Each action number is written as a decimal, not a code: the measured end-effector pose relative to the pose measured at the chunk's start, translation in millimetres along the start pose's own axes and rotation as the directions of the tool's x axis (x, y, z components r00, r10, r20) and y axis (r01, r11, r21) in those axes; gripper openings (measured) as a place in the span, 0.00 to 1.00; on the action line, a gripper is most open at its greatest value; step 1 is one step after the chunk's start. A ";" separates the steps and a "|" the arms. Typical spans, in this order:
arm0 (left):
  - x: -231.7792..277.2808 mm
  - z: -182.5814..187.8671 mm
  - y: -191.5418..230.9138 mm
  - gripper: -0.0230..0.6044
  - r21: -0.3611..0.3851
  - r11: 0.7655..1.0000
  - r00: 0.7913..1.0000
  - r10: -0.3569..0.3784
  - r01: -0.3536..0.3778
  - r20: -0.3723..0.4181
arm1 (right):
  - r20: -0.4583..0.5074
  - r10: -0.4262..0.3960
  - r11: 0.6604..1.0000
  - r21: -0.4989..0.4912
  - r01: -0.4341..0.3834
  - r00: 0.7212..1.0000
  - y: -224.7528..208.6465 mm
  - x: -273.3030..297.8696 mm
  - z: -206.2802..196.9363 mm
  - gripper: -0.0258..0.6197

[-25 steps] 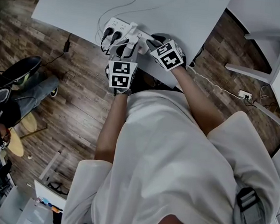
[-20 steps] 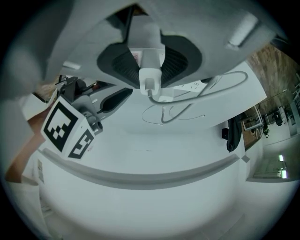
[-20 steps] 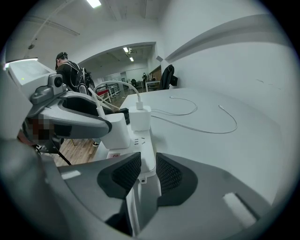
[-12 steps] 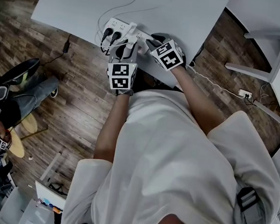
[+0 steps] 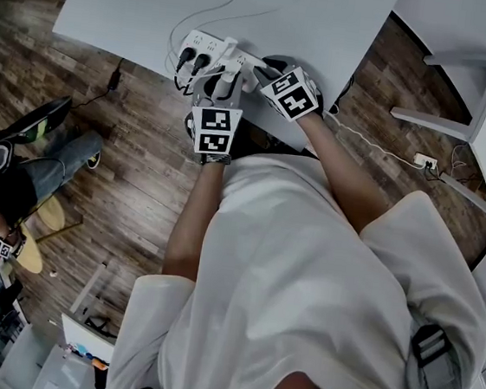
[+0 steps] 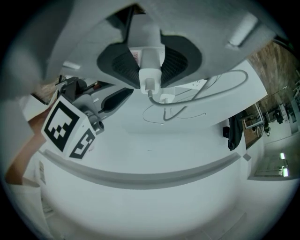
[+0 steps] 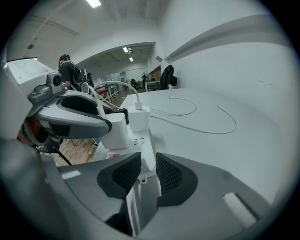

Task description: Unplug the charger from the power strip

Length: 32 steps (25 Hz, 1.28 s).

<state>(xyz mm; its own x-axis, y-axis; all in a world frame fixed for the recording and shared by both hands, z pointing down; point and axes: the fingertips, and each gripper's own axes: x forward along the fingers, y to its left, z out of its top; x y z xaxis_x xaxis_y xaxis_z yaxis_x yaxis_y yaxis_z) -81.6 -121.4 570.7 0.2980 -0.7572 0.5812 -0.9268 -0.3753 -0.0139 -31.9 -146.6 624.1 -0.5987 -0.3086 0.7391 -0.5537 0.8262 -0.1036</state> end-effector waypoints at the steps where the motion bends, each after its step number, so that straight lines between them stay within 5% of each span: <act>1: 0.2 0.1 -0.2 0.26 0.007 1.000 1.000 0.000 0.000 -0.003 | -0.002 0.001 1.000 0.000 -0.001 1.000 0.2 0.2 -0.3 0.20; 10: -0.9 -1.1 7.5 0.26 -0.187 0.982 0.999 -0.028 0.036 0.041 | 0.003 0.002 1.000 0.013 -0.002 1.000 -1.0 0.7 -3.7 0.20; 19: 0.3 1.8 0.9 0.26 -0.026 1.000 1.000 -0.014 0.014 0.003 | 0.004 0.005 1.000 0.015 -0.005 1.000 -0.8 1.1 -2.9 0.21; 26: -1.6 1.5 6.7 0.26 -0.140 0.990 0.999 -0.023 0.027 0.031 | 0.009 0.004 1.000 0.010 -0.004 1.000 -0.7 -0.6 -0.9 0.21; 32: -0.9 0.2 8.8 0.26 -0.164 0.986 0.999 -0.027 0.033 0.038 | 0.015 0.001 1.000 0.012 -0.001 1.000 -0.6 0.8 -0.9 0.21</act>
<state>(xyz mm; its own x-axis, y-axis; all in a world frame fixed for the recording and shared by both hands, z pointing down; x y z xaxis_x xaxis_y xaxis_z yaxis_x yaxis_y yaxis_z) -90.0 -124.2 569.9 0.3313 -0.7665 0.5501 -0.9414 -0.3075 0.1386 -31.5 -146.9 625.3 -0.6080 -0.3147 0.7289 -0.5600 0.8208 -0.1127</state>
